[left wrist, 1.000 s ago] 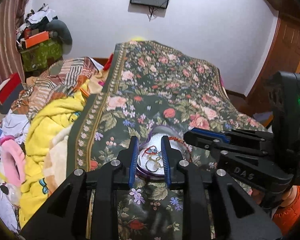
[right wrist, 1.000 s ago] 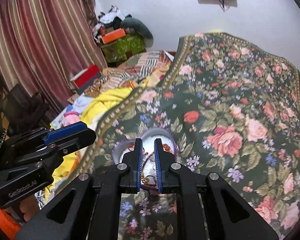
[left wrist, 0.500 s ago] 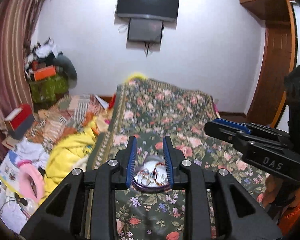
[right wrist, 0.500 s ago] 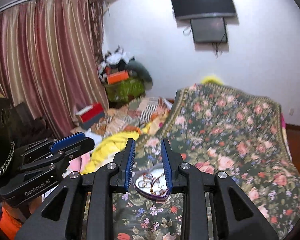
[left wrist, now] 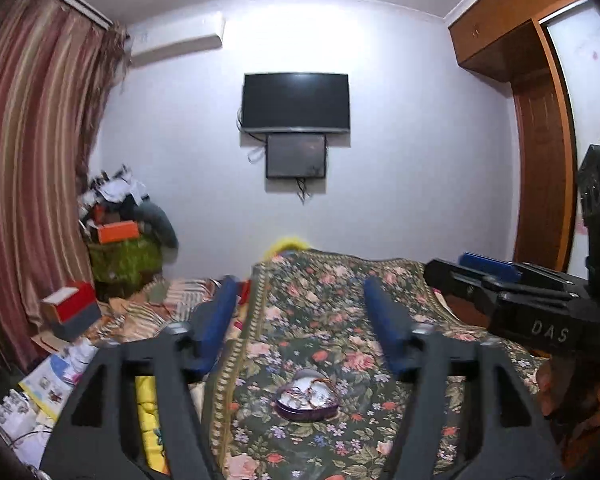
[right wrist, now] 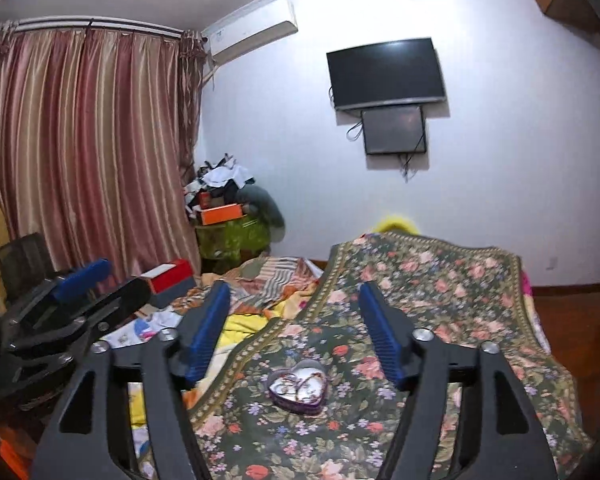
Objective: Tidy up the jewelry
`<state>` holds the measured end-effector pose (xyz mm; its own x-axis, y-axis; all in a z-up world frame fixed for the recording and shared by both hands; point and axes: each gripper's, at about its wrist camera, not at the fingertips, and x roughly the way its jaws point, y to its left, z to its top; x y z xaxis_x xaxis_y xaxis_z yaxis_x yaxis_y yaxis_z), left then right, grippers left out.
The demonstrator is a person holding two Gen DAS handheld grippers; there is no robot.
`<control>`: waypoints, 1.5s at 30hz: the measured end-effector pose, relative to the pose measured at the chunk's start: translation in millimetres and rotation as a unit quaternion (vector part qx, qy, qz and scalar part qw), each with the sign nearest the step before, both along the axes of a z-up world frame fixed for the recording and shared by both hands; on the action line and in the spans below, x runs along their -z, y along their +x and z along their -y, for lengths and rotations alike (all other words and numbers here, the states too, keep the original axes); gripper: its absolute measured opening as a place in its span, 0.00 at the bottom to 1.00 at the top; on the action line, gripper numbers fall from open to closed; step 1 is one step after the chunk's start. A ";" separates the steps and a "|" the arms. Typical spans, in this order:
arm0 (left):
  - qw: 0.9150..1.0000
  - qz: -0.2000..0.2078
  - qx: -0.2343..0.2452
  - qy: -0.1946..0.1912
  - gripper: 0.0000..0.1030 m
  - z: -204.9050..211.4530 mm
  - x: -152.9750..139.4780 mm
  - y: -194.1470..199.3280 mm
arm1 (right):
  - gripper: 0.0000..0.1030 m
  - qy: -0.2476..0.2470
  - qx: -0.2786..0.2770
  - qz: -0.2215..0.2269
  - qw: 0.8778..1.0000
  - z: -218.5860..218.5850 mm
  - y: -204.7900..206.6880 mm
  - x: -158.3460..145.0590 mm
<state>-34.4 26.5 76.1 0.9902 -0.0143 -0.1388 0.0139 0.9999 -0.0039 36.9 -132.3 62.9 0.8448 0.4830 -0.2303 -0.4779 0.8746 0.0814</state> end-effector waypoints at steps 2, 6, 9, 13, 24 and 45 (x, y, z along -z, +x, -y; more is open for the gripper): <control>1.000 0.008 -0.007 -0.003 0.83 -0.4 -2.1 -8.0 | 0.76 -0.002 0.006 0.006 1.000 0.6 -2.1 0.2; 1.000 0.011 -0.019 -0.017 0.90 -4.3 -2.3 -15.2 | 0.87 -0.002 0.019 0.014 1.000 2.2 -8.2 -0.1; 0.999 0.007 -0.031 -0.020 0.91 -8.7 -2.0 -16.9 | 0.95 -0.003 0.026 0.018 0.999 2.9 -13.6 0.1; 0.999 0.000 -0.038 -0.026 0.91 -12.1 0.2 -18.8 | 0.98 0.001 0.028 0.019 0.999 5.0 -17.9 -0.3; 0.999 -0.005 -0.039 -0.030 0.92 -14.5 4.5 -20.2 | 0.98 -0.002 0.025 0.014 1.000 6.6 -20.9 3.5; 0.998 -0.023 -0.042 -0.033 0.99 -12.3 13.3 -7.1 | 0.98 0.003 0.020 -0.009 1.000 10.3 -14.9 6.4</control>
<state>-41.4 38.7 62.8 0.9807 0.0582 -0.1867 -0.0720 0.9951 -0.0683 22.1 -142.5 56.5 0.8591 0.4506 -0.2427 -0.4414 0.8923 0.0944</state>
